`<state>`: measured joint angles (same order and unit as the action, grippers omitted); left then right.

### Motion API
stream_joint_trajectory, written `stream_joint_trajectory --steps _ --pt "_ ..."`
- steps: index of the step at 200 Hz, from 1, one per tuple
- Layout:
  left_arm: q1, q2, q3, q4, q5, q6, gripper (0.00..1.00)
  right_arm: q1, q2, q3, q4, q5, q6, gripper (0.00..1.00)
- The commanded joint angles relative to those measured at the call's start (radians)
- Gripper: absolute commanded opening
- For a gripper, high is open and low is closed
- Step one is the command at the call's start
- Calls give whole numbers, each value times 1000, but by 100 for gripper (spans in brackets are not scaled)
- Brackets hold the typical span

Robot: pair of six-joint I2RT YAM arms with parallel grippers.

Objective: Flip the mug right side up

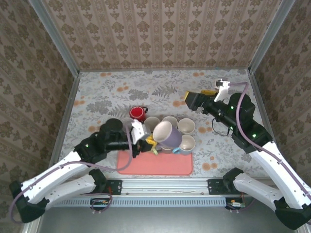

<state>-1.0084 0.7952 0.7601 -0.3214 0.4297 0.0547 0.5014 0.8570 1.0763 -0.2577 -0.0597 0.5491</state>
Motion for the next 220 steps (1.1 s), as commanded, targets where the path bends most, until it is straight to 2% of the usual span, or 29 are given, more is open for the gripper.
stream_joint_trajectory --steps 1,22,54,104,220 --pt "-112 48 23 -15 -109 180 0 -6 -35 17 -58 49 -61 100" --pt "-206 126 18 5 -151 203 0 -6 -44 17 -70 39 -67 100" --pt "-265 236 -1 63 -222 189 0 -6 -60 3 -69 36 -70 100" --pt "-297 348 -19 142 -302 153 0 -6 -80 -19 -68 37 -84 100" --pt "-323 522 7 177 -304 173 0 -7 -85 -50 -47 30 -109 100"
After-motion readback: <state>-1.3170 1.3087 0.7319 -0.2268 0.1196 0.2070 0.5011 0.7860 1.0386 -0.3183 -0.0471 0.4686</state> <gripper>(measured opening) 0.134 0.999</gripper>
